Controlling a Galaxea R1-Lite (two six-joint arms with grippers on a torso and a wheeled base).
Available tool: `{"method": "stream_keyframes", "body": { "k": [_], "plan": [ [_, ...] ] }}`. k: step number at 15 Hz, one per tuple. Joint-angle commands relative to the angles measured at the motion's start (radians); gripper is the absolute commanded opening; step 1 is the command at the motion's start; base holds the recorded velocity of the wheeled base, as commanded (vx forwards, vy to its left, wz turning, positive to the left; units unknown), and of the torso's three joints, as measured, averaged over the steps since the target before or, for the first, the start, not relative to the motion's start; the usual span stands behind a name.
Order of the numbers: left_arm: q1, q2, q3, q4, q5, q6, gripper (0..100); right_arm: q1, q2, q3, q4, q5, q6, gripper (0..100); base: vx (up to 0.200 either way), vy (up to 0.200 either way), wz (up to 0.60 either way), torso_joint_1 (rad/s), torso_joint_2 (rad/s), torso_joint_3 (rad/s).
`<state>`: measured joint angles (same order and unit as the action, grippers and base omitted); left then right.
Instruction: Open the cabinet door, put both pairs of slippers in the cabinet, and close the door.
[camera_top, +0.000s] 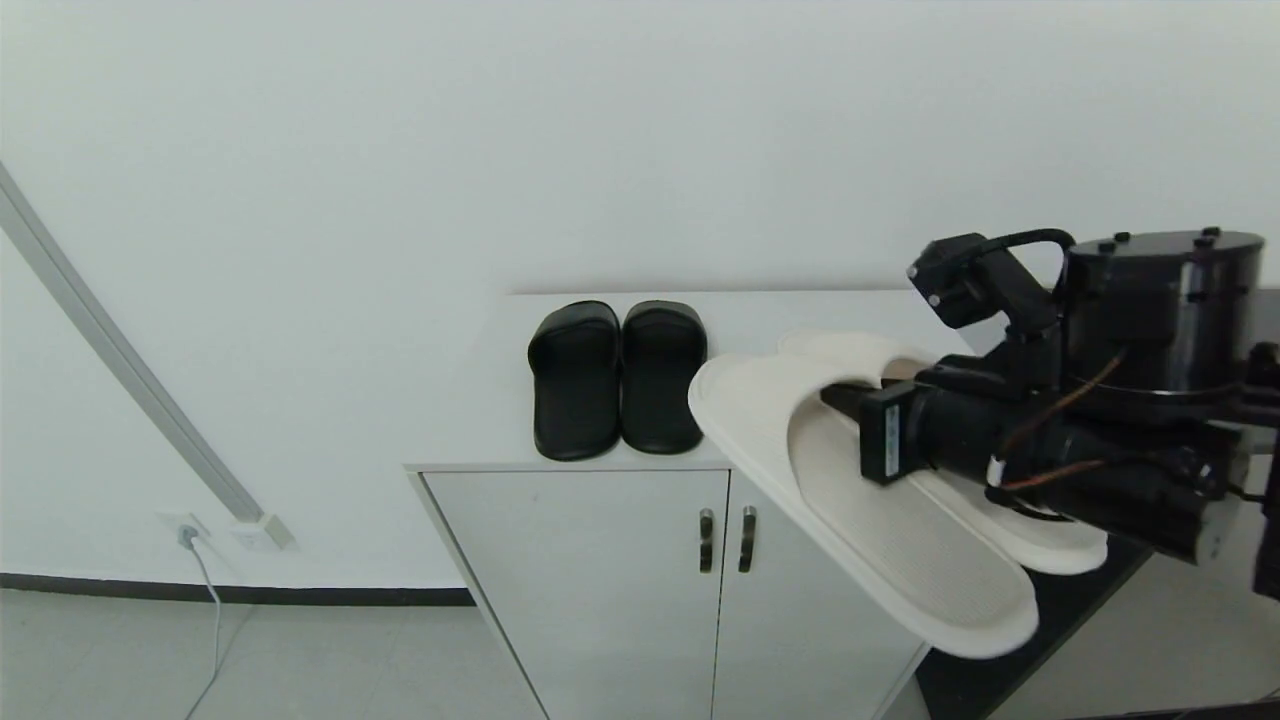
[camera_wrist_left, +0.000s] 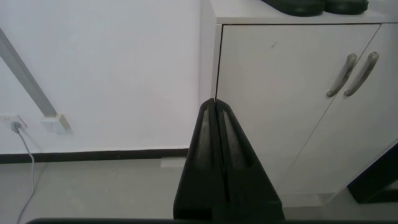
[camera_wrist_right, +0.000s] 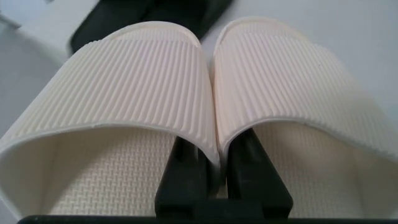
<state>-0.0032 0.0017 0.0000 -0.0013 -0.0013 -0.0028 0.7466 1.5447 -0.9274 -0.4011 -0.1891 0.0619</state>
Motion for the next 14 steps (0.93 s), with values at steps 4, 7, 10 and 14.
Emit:
{"method": "stream_keyframes", "body": {
  "k": [4,7,10,14],
  "plan": [
    [0.0,0.0,0.0,0.0,0.0,0.0,0,0.082,-0.15,0.133,-0.002,0.122,0.006,0,0.0,0.0,0.0,0.0,0.0,0.0],
    [0.0,0.0,0.0,0.0,0.0,0.001,0,0.092,-0.143,0.141,-0.002,0.132,0.007,0,0.0,0.0,0.0,0.0,0.0,0.0],
    [0.0,0.0,0.0,0.0,0.0,0.001,0,0.092,-0.14,0.148,-0.002,0.134,0.007,0,0.0,0.0,0.0,0.0,0.0,0.0],
    [0.0,0.0,0.0,0.0,0.0,0.001,0,0.092,-0.124,0.159,-0.004,0.135,0.006,0,-0.15,0.0,0.0,0.005,0.0,-0.001]
  ]
}}
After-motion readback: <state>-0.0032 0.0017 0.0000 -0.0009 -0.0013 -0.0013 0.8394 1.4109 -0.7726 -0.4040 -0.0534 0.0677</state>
